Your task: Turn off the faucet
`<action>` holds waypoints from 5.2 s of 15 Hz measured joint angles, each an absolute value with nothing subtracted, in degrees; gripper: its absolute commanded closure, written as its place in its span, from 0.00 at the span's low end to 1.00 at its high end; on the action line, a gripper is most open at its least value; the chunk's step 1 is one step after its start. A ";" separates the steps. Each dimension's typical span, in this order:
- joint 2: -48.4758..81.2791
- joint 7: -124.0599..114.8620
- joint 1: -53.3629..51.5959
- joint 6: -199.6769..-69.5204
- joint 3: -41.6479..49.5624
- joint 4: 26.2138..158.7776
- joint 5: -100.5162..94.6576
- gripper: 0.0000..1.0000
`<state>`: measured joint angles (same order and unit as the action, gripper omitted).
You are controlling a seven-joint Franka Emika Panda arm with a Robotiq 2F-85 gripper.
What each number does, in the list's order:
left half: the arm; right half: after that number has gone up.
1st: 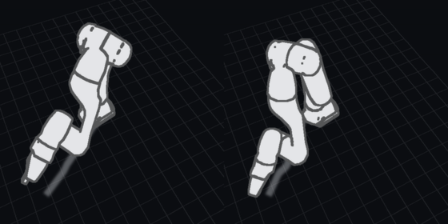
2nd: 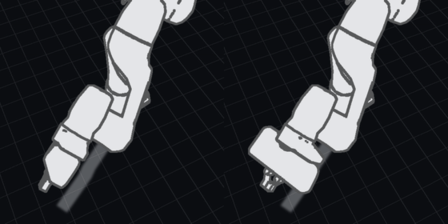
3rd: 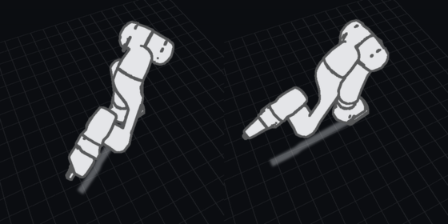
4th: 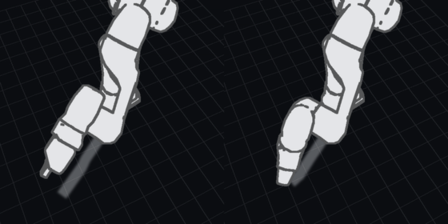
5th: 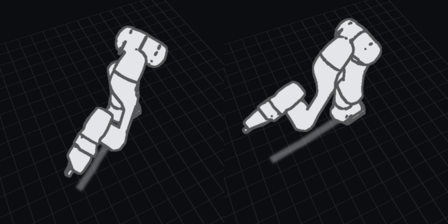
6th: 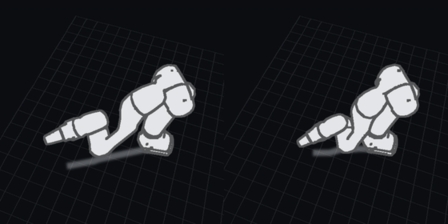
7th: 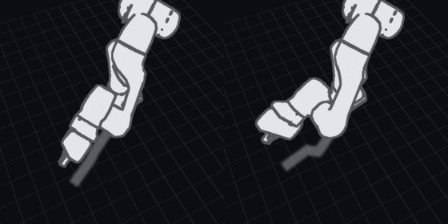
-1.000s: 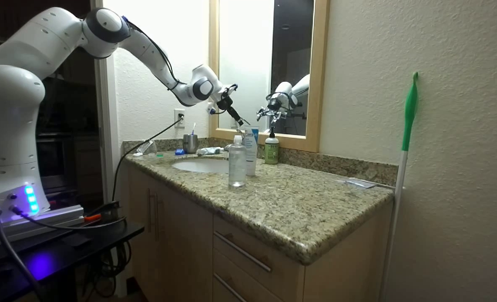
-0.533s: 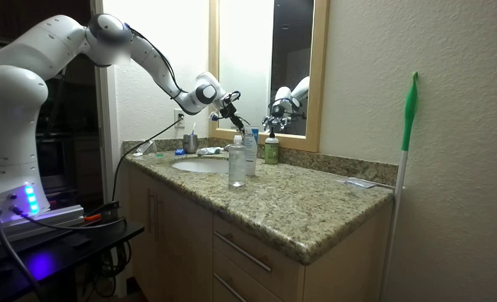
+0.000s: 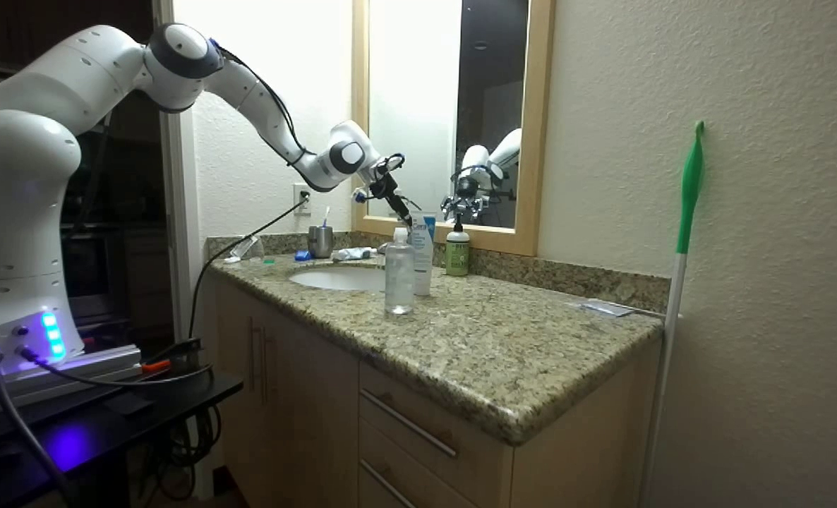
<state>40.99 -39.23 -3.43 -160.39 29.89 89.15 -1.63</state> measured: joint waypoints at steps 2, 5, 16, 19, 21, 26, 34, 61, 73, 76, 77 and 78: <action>40.95 -39.02 -2.88 -159.40 28.96 88.95 -1.63 0.00; 41.07 -38.30 -1.76 -155.63 26.92 89.18 -1.64 0.00; 38.23 -29.00 10.70 -154.68 12.59 88.47 12.42 0.00; 37.02 -25.99 11.90 -158.78 11.51 87.99 13.64 0.00; 36.85 -25.68 11.90 -159.50 11.51 87.99 13.64 0.00; 37.51 -27.76 9.94 -159.33 14.35 87.99 12.16 0.00; 38.15 -28.03 9.38 -159.42 15.58 87.96 11.67 0.00; 38.60 -13.89 19.40 -173.66 2.84 87.95 18.51 0.00; 38.64 -15.27 16.43 -161.23 4.67 88.11 18.11 0.00; 38.71 -17.91 13.69 -163.59 8.80 87.85 16.47 0.00; 38.73 -18.58 12.90 -164.60 10.41 87.80 15.41 0.00; 38.75 -19.26 12.16 -165.30 12.08 87.79 14.28 0.00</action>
<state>38.75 -19.26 12.16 -165.30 12.08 87.79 14.28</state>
